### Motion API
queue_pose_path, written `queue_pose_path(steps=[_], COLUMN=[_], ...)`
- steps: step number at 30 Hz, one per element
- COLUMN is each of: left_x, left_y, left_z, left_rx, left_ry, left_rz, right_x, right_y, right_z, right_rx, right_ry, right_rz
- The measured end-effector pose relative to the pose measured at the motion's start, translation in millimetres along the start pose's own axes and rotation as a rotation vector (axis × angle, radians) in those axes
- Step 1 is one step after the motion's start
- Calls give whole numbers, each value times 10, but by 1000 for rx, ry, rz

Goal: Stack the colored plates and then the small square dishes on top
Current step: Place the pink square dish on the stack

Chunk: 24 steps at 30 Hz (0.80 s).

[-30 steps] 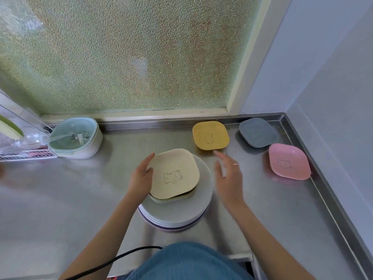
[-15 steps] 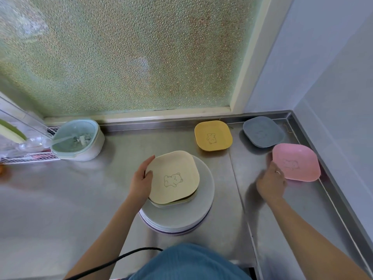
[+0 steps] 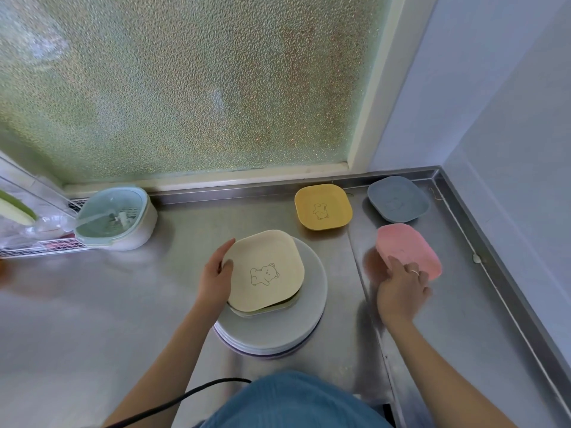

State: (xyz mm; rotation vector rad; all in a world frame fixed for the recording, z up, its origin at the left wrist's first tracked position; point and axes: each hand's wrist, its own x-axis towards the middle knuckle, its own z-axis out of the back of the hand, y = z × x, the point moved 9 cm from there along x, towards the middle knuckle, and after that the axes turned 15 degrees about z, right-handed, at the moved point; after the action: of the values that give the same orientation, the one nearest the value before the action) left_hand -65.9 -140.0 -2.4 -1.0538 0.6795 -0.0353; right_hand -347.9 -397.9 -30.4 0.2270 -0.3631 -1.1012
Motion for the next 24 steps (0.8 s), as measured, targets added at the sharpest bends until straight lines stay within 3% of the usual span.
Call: queue_pose_path(steps=[6,10,13,16,20,24], left_x=[3,36,31,13,27,4], left_y=[9,-18,-64,-144,-88,-45], left_z=[-1,-4,15,62,183,169], left_rx=[-6,39,39,53,-52,-154], left_ry=[27,38,36,30,16,81], left_rz=[8,-19,-70,-109,-12,77], right_x=[-267,-609,-852,-940,-988,-901], right_y=[1095,1789,2001,2012,2036,2031], right_z=[416,468,403,332,263,417], right_rx=[284,359,293,314,326,410], right_ry=[-219,-113,-8,51,122,41], right_rz=[409,790,937,964,960,835])
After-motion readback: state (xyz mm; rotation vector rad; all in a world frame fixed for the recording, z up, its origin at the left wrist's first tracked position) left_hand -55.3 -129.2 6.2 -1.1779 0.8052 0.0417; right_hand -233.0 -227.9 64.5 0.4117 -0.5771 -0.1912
